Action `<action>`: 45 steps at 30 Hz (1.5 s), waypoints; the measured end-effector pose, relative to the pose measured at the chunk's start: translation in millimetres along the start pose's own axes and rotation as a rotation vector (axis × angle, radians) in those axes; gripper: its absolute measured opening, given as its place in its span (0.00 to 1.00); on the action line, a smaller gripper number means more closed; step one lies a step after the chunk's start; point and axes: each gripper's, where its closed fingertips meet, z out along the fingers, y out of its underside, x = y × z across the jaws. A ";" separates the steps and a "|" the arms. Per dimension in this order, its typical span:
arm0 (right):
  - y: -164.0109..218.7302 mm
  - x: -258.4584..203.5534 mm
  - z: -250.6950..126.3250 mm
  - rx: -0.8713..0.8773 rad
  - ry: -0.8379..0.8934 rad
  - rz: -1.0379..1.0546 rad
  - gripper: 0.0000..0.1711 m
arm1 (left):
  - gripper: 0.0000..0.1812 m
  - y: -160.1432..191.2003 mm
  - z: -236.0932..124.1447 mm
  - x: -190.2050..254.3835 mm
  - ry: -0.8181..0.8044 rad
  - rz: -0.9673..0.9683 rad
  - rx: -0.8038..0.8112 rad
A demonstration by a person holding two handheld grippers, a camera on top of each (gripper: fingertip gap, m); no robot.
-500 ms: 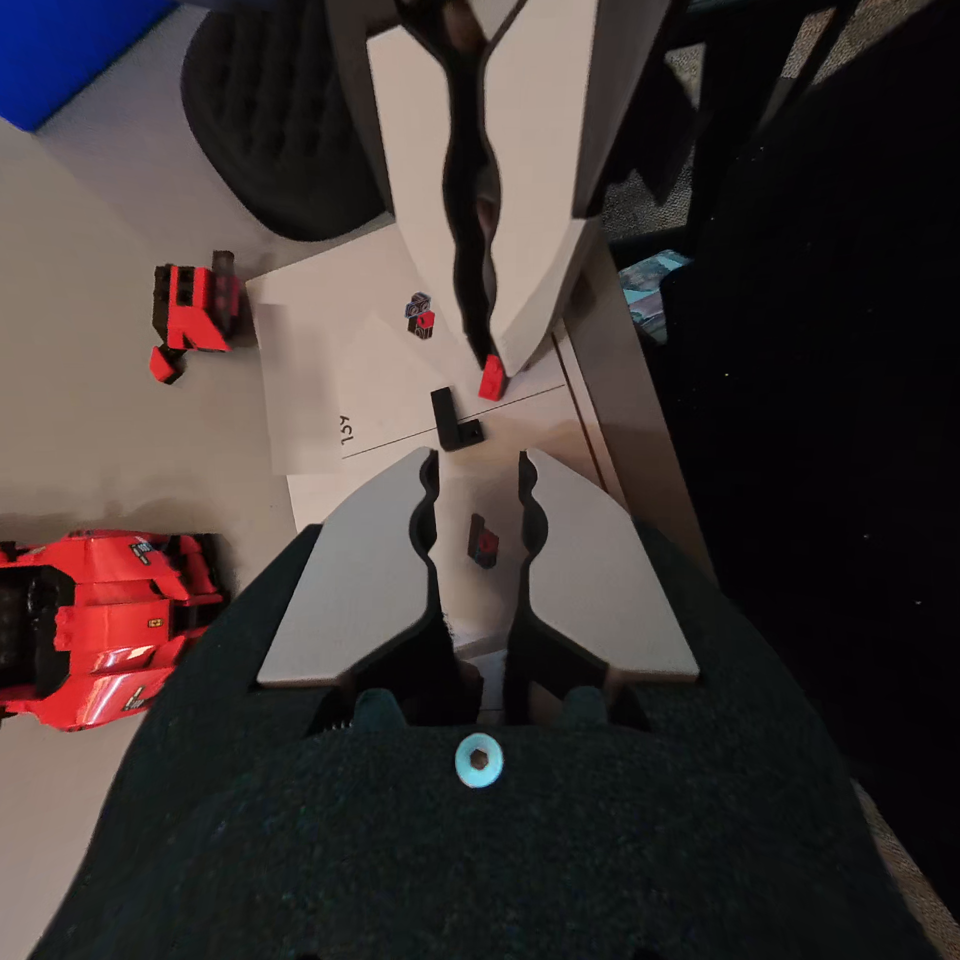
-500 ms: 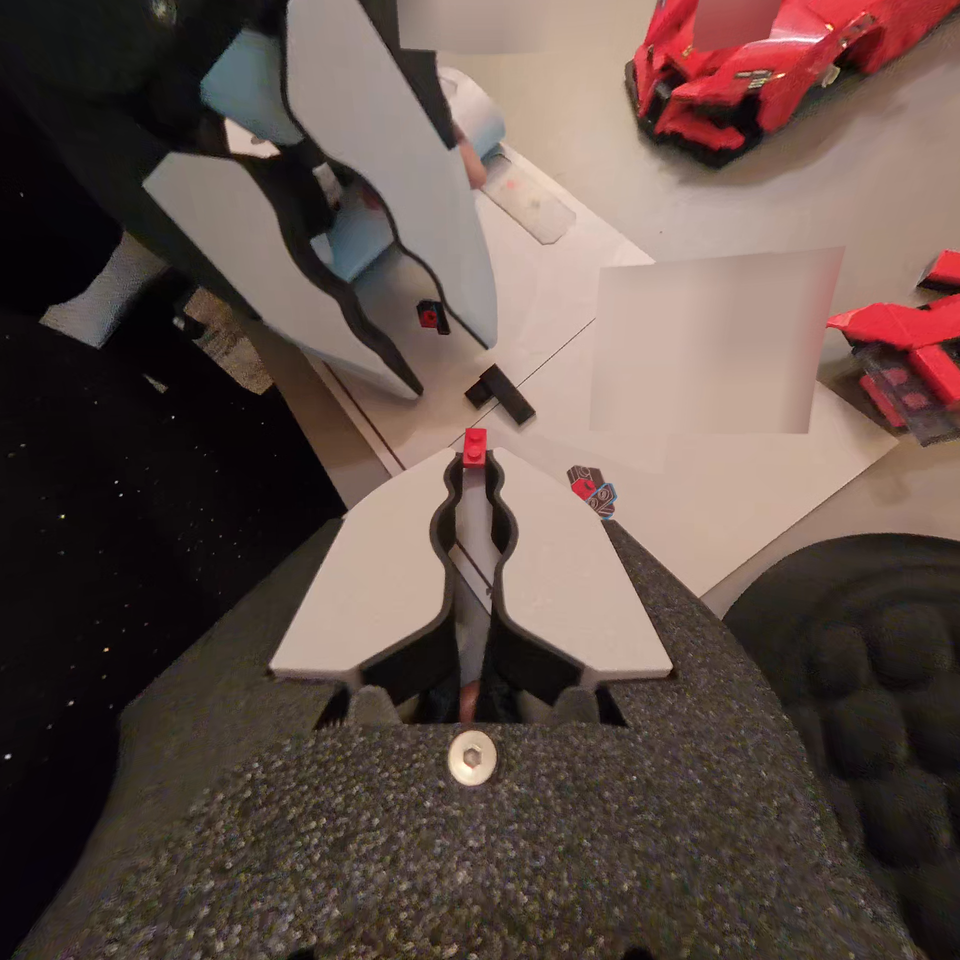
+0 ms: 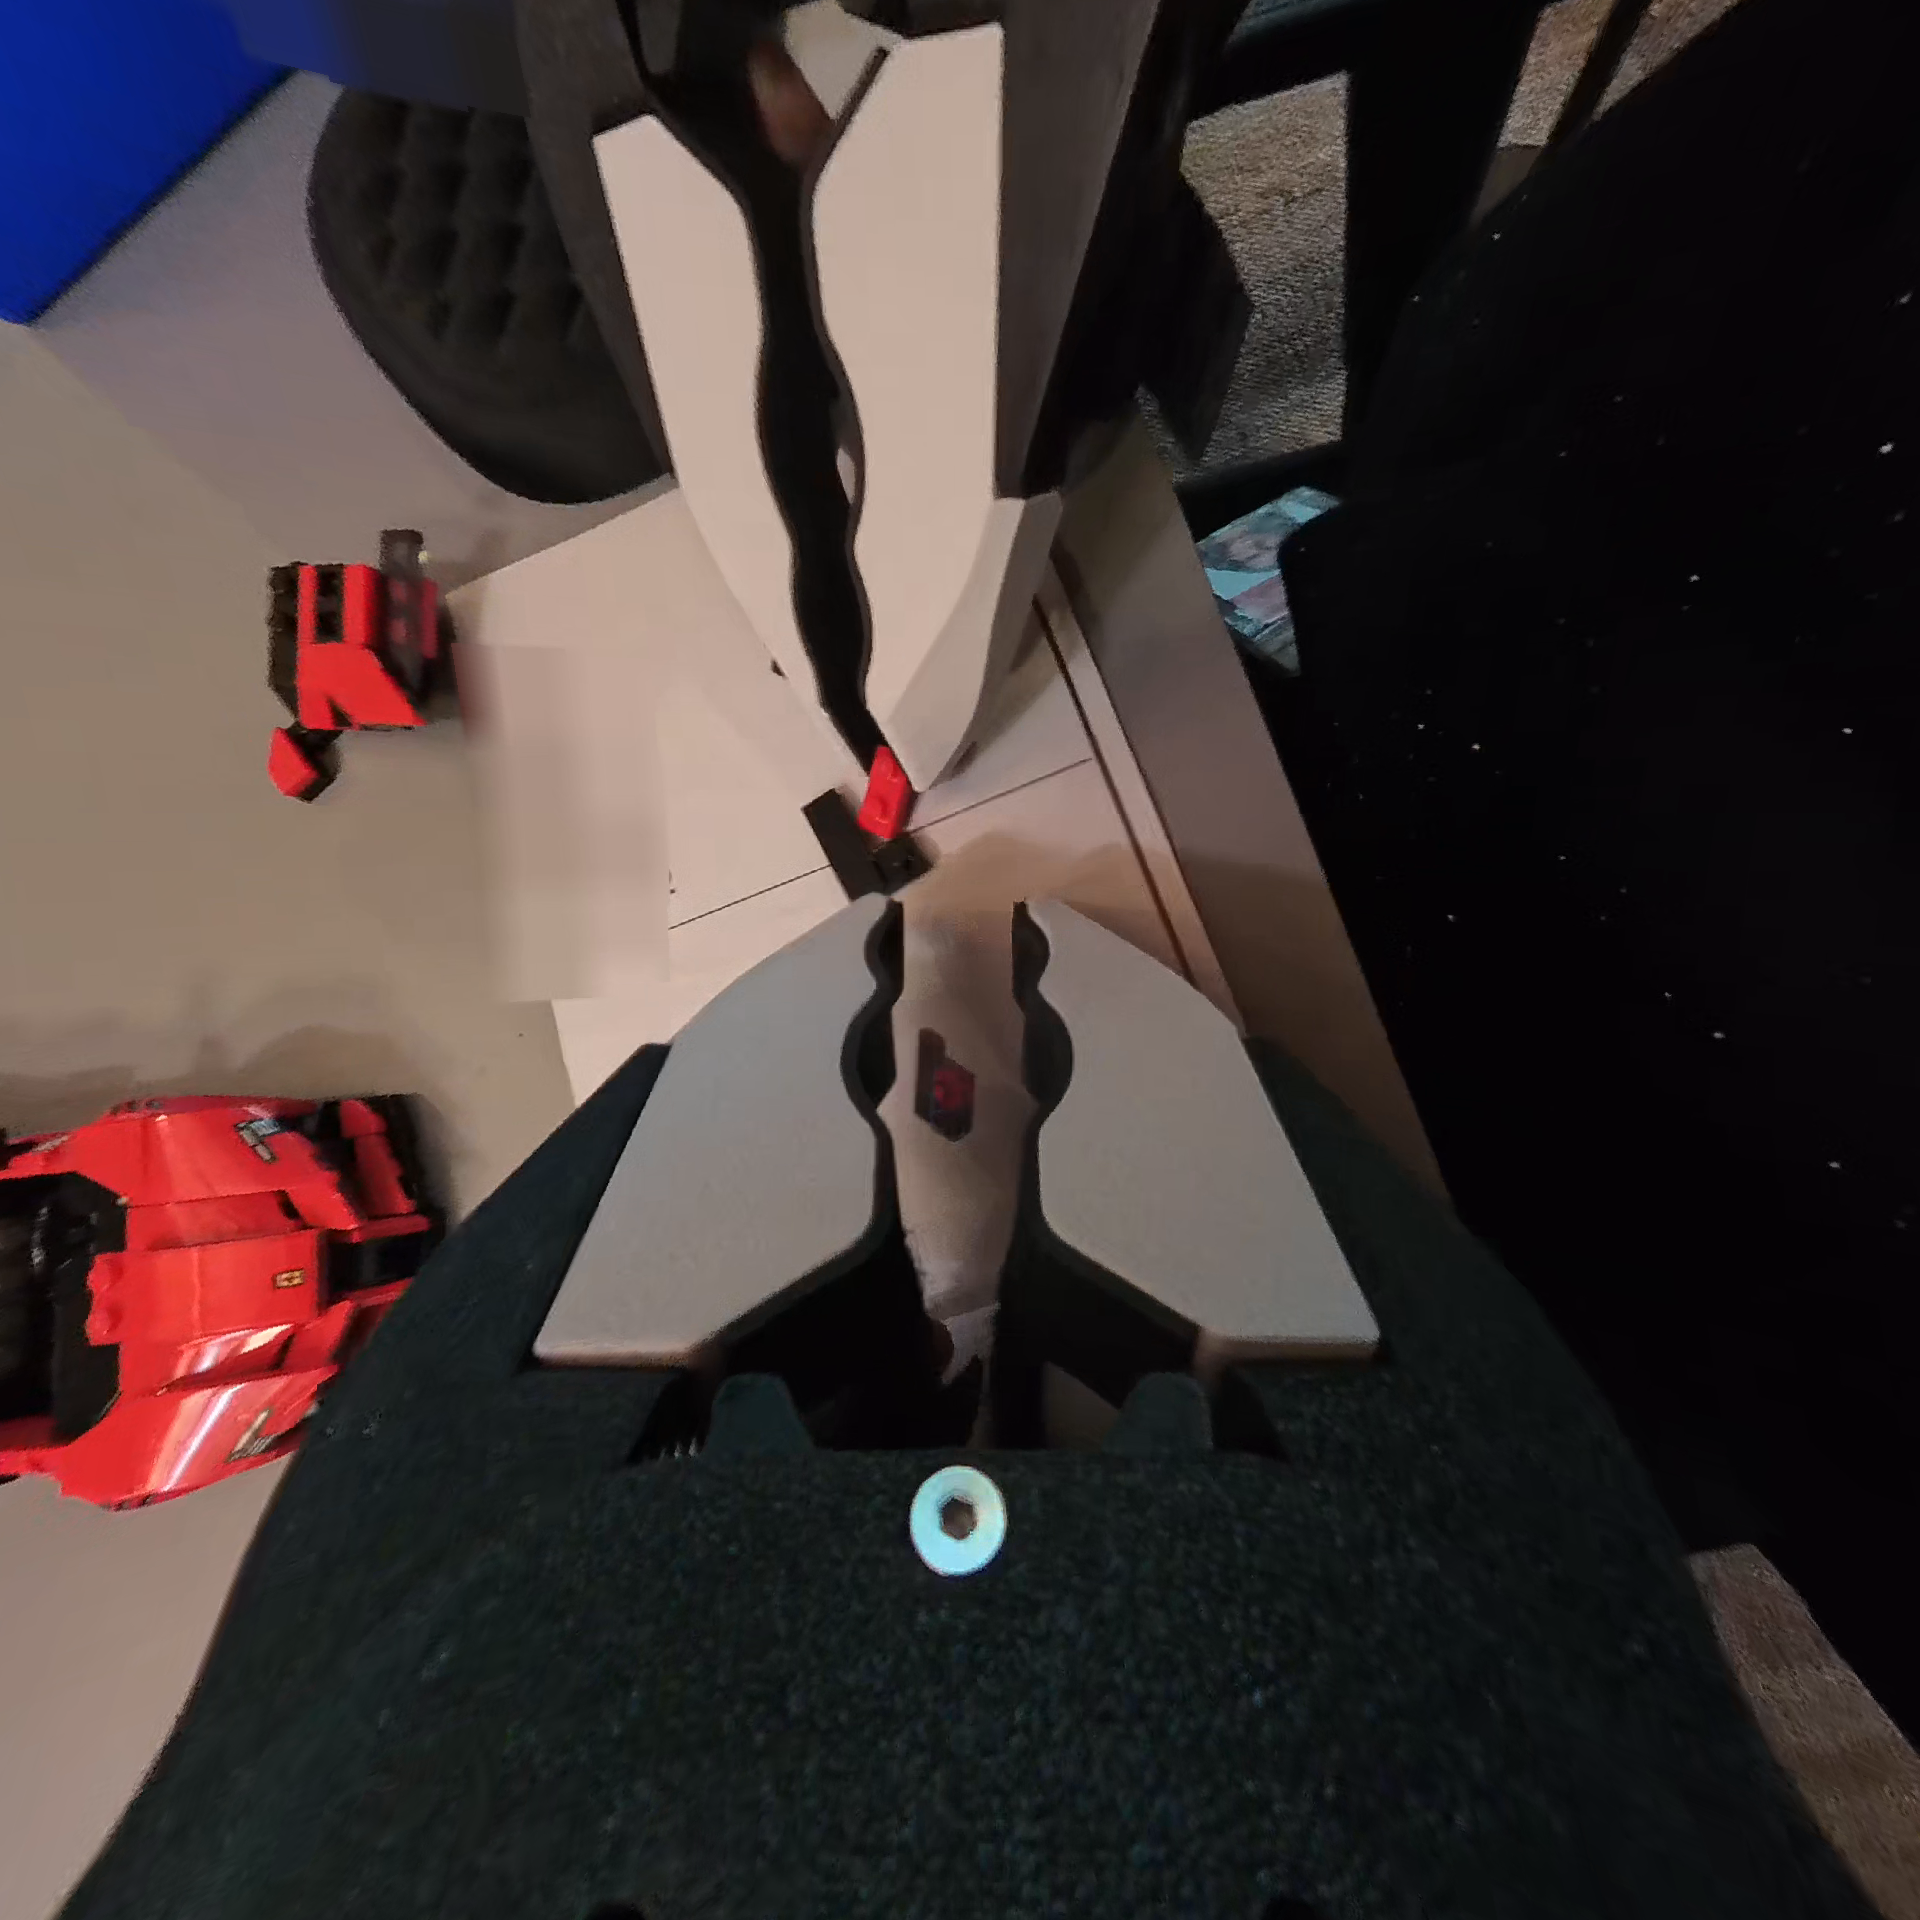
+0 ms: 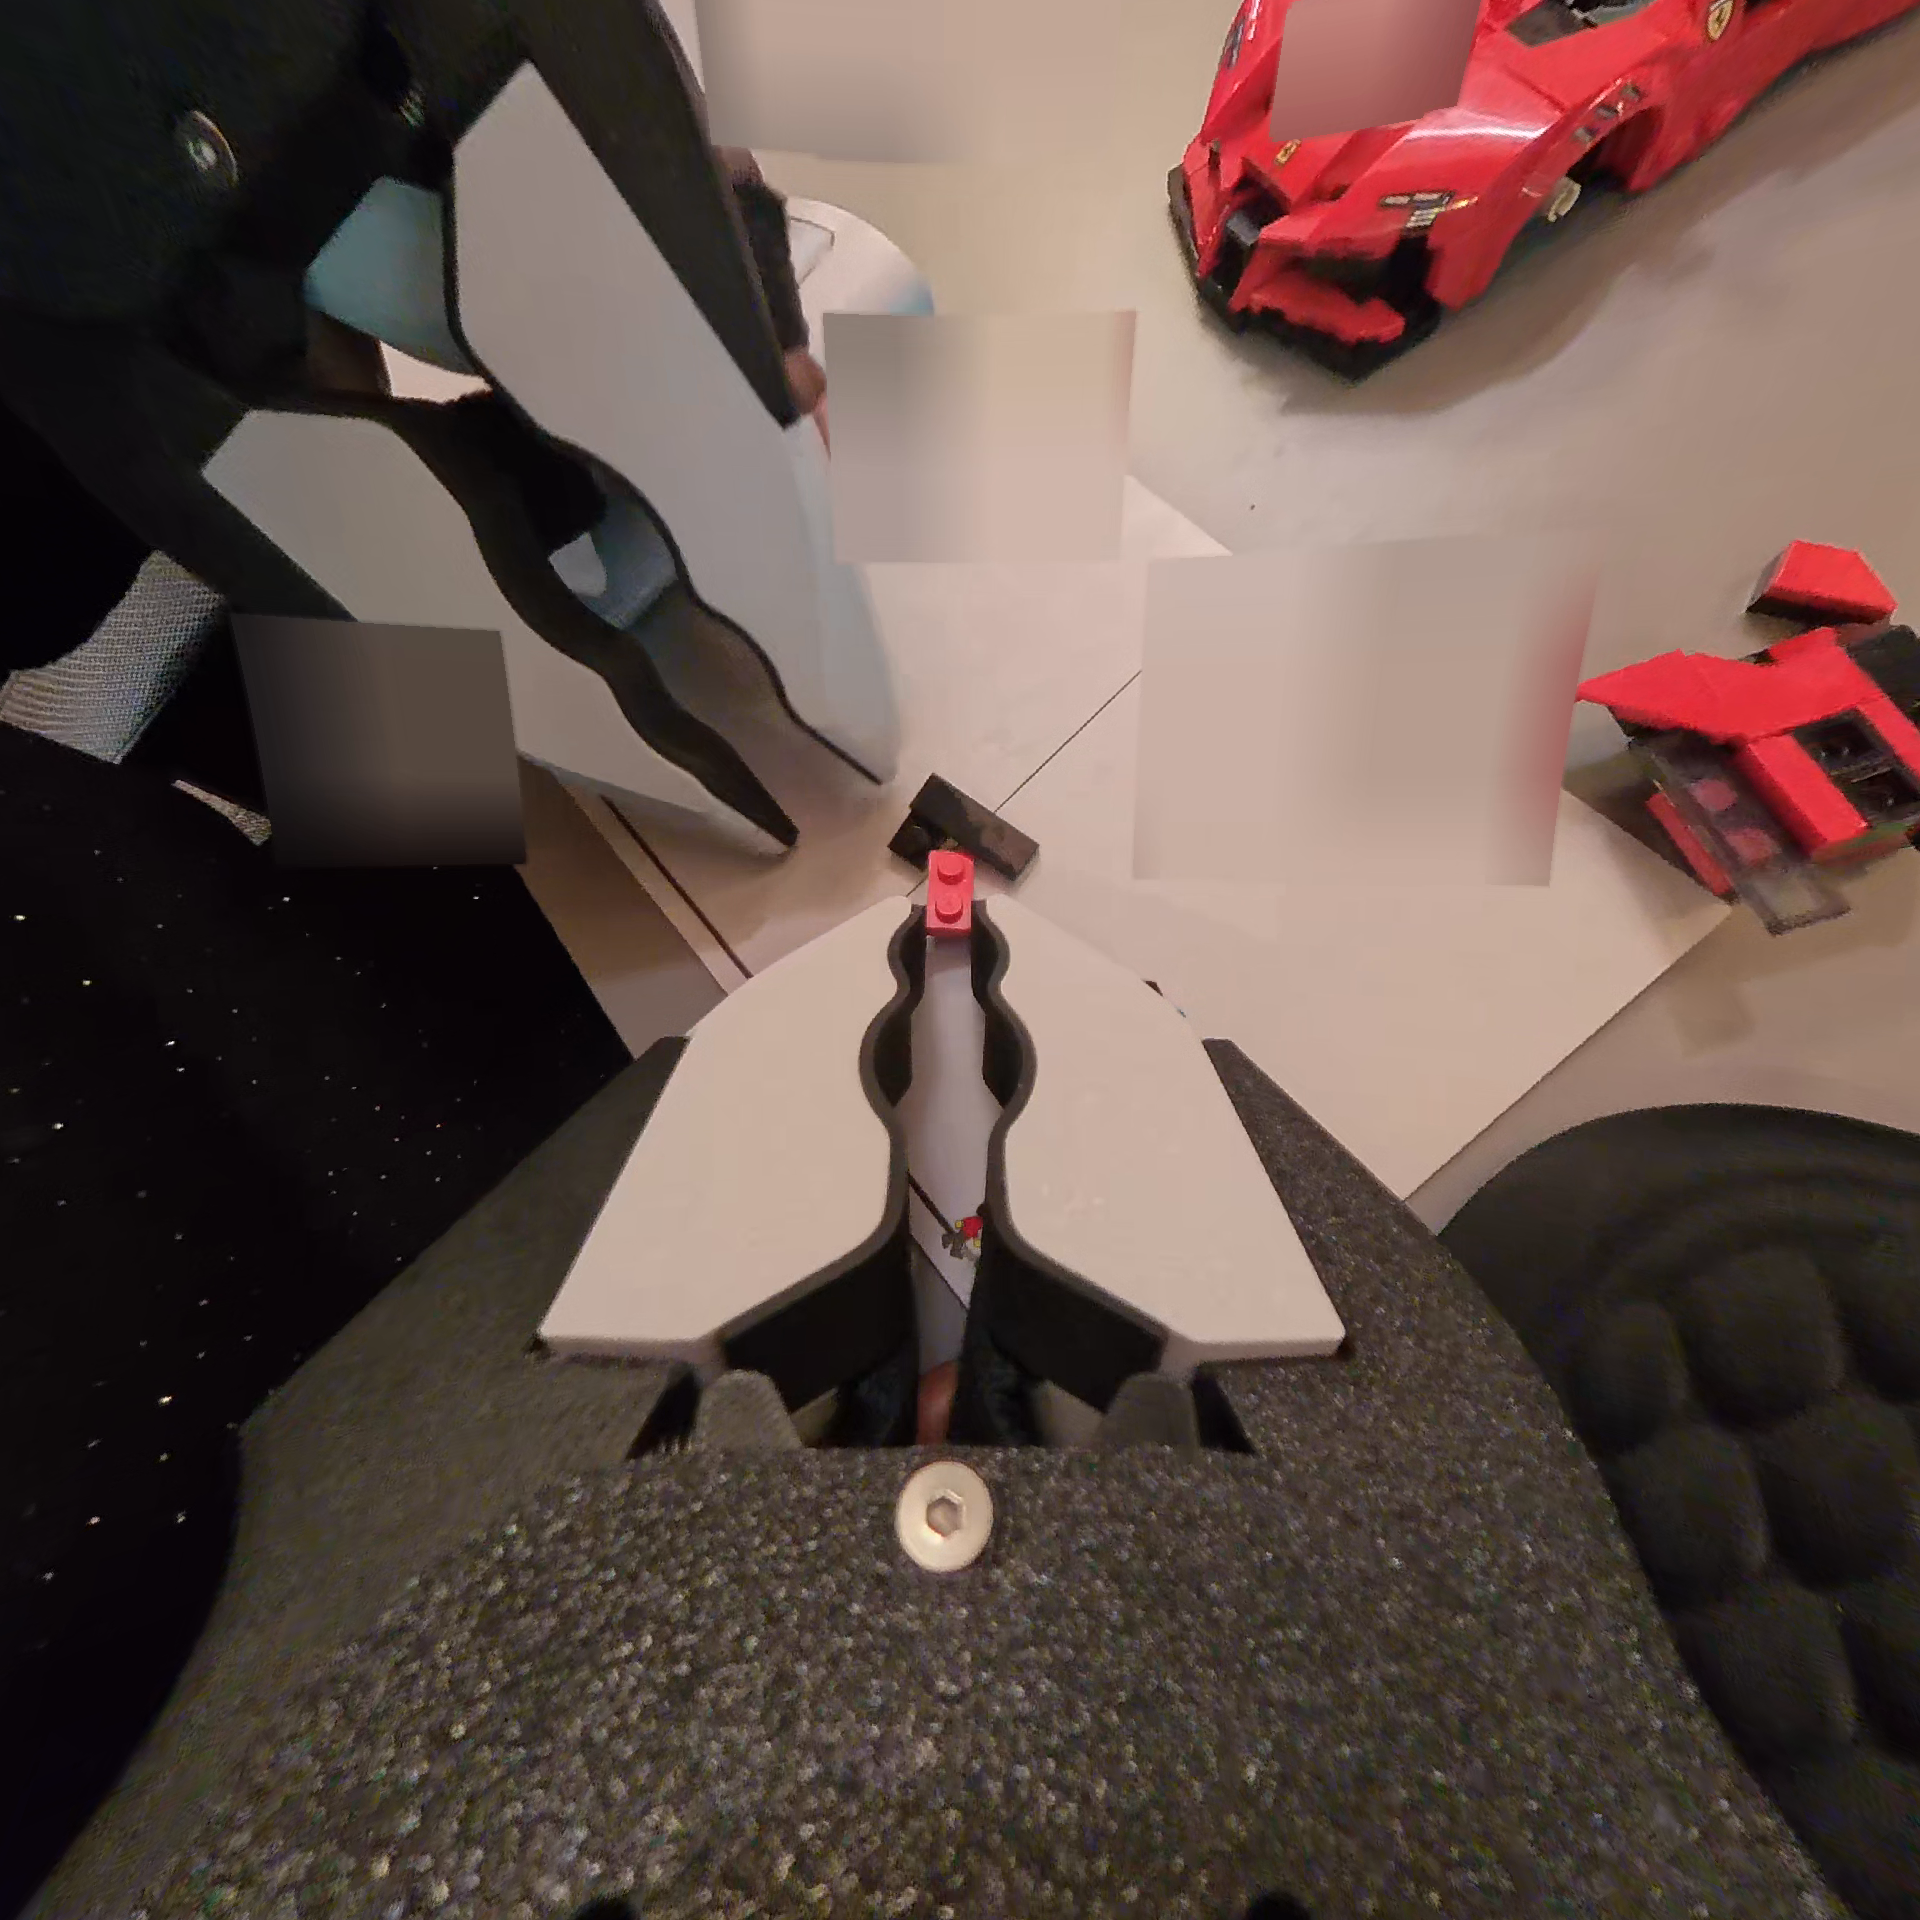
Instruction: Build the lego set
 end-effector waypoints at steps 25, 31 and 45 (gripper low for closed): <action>-1.1 1.3 0.7 -0.016 0.015 -0.004 0.05 | 0.13 -2.0 3.1 -2.3 0.007 0.022 0.009; -2.3 2.7 1.8 -0.017 0.034 -0.003 0.05 | 0.11 -0.3 3.3 -0.6 0.025 -0.031 0.028; -2.6 3.4 2.3 -0.025 0.047 -0.003 0.05 | 0.11 -0.9 3.2 -6.5 -0.007 0.010 0.025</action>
